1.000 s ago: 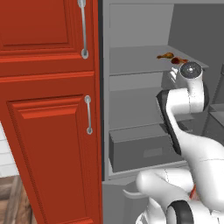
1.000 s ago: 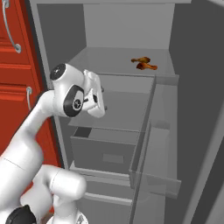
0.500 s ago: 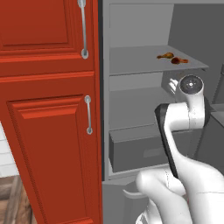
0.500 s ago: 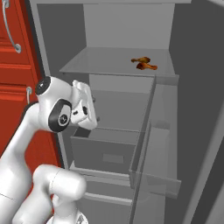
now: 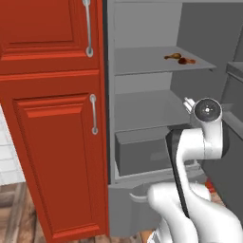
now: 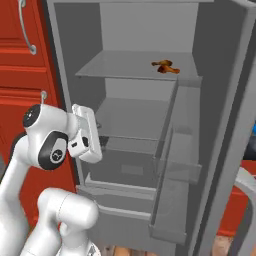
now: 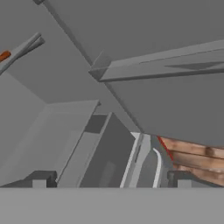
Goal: Place the chicken drumstick on the counter behind the older chicken drumstick on the same shelf of the fridge to maintain FIFO order. Close the fridge door when finished.
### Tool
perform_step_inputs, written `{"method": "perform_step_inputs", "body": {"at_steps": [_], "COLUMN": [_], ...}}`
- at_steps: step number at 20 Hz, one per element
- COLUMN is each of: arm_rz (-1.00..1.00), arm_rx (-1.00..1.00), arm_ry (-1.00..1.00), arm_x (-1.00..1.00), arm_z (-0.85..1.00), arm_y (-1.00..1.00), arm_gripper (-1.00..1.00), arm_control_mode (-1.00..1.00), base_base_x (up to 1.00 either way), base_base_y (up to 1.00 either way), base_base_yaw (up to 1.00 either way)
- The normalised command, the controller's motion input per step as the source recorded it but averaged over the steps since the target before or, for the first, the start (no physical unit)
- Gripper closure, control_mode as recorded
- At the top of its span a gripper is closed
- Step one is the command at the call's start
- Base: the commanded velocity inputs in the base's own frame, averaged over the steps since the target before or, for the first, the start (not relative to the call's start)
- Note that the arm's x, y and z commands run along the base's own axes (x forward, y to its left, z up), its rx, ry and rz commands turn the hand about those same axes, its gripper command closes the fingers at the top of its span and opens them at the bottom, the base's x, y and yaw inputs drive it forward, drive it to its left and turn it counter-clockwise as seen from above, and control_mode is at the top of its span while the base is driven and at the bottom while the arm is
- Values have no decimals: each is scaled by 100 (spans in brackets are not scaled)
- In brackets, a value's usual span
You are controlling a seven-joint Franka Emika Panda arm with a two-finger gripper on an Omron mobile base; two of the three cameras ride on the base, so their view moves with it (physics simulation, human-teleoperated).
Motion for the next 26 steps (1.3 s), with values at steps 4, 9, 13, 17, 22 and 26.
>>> {"method": "perform_step_inputs", "body": {"at_steps": [4, 9, 13, 17, 22, 26], "arm_rz": [0, 0, 0, 0, 0, 0], "arm_rx": [0, 0, 0, 0, 0, 0], "arm_ry": [0, 0, 0, 0, 0, 0], "arm_x": [0, 0, 0, 0, 0, 0], "arm_z": [0, 0, 0, 0, 0, 0], "arm_y": [0, 0, 0, 0, 0, 0], "arm_gripper": [-100, -100, -100, -100, -100, -100], "arm_control_mode": [100, 100, 100, 100, 100, 100], "base_base_x": [-100, -99, -89, -29, -7, 18], "base_base_y": [8, 12, 3, 0, 0, 0], "base_base_yaw": [0, 0, -2, 0, 0, 1]}}
